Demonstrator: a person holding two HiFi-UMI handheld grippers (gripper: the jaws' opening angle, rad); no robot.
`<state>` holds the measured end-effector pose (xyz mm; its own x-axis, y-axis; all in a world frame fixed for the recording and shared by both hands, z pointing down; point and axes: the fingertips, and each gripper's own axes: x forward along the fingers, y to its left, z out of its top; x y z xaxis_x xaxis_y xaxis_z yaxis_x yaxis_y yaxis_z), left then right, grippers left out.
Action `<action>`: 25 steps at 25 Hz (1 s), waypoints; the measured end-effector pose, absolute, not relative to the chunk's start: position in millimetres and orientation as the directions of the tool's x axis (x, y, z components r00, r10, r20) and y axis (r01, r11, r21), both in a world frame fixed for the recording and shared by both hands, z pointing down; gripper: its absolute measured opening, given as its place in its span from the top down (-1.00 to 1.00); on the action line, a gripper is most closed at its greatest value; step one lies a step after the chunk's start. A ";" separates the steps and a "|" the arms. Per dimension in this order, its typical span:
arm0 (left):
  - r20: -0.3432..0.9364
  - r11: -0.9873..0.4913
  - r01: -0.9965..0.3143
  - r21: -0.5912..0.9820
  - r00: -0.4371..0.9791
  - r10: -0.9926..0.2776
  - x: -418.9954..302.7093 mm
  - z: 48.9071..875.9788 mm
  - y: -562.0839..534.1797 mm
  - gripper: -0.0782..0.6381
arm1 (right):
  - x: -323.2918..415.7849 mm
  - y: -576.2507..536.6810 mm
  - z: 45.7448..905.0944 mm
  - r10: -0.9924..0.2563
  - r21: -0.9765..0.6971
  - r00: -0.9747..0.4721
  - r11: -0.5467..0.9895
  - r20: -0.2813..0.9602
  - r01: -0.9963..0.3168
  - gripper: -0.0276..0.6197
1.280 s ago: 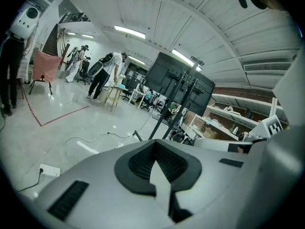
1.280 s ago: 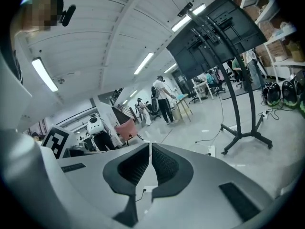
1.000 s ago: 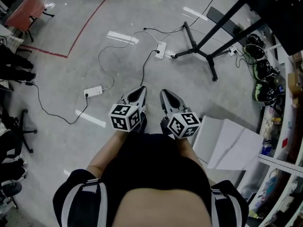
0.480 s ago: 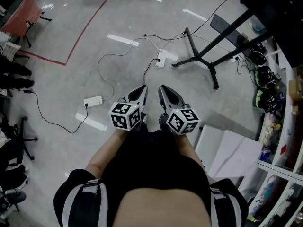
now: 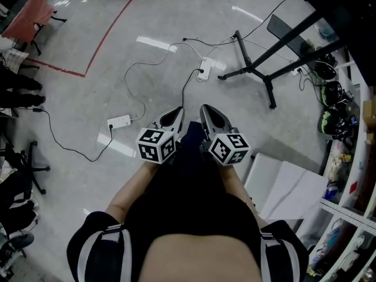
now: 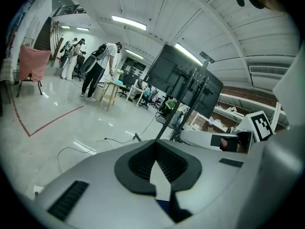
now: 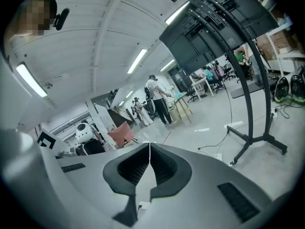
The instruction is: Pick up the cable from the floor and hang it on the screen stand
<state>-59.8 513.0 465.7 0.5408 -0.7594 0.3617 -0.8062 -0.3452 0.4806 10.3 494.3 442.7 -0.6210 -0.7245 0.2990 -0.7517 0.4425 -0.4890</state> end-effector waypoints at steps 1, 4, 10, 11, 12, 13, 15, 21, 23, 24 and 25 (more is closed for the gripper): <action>0.363 -0.343 -0.809 0.478 0.537 -0.761 -61.3 465.9 510.9 0.76 | 9.7 491.8 443.1 -0.724 -0.491 -0.622 0.443 0.298 -0.751 0.84; 0.369 -0.333 -0.816 0.472 0.526 -0.766 -62.6 467.6 502.2 0.76 | 10.2 482.3 446.3 -0.719 -0.498 -0.628 0.444 0.298 -0.745 0.84; 0.383 -0.307 -0.829 0.468 0.503 -0.775 -58.7 470.6 475.4 0.76 | 13.5 456.2 451.5 -0.696 -0.510 -0.649 0.456 0.306 -0.729 0.84; 0.384 -0.304 -0.829 0.469 0.501 -0.775 -58.9 471.1 469.0 0.76 | 13.2 449.5 451.8 -0.694 -0.510 -0.651 0.458 0.306 -0.728 0.84; 0.384 -0.303 -0.830 0.469 0.500 -0.776 -58.6 471.6 461.9 0.76 | 13.2 442.0 452.1 -0.692 -0.509 -0.654 0.461 0.307 -0.727 0.84; 0.385 -0.301 -0.830 0.469 0.499 -0.776 -57.9 472.2 453.9 0.76 | 13.5 433.8 452.8 -0.689 -0.509 -0.656 0.462 0.308 -0.726 0.84; 0.387 -0.298 -0.830 0.471 0.498 -0.775 -55.6 473.7 435.5 0.76 | 15.6 415.5 455.1 -0.686 -0.510 -0.657 0.462 0.314 -0.726 0.84; 0.385 -0.294 -0.834 0.468 0.491 -0.782 -50.9 468.9 370.4 0.76 | 22.1 348.9 451.4 -0.675 -0.503 -0.665 0.475 0.319 -0.722 0.84; 0.387 -0.287 -0.836 0.469 0.486 -0.784 -48.6 467.1 348.0 0.76 | 24.3 323.8 449.8 -0.673 -0.501 -0.667 0.478 0.319 -0.722 0.84; 0.388 -0.282 -0.836 0.470 0.483 -0.785 -46.8 465.7 337.3 0.76 | 25.8 312.0 449.4 -0.672 -0.502 -0.668 0.477 0.321 -0.721 0.84; 0.390 -0.277 -0.837 0.472 0.480 -0.786 -45.1 464.1 326.9 0.76 | 27.0 300.9 449.3 -0.670 -0.504 -0.668 0.476 0.323 -0.721 0.84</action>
<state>-45.1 326.9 464.1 0.4802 -0.7856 0.3902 -0.8370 -0.2775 0.4716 27.0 300.9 449.3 -0.6681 -0.6702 0.3231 -0.7210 0.4759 -0.5037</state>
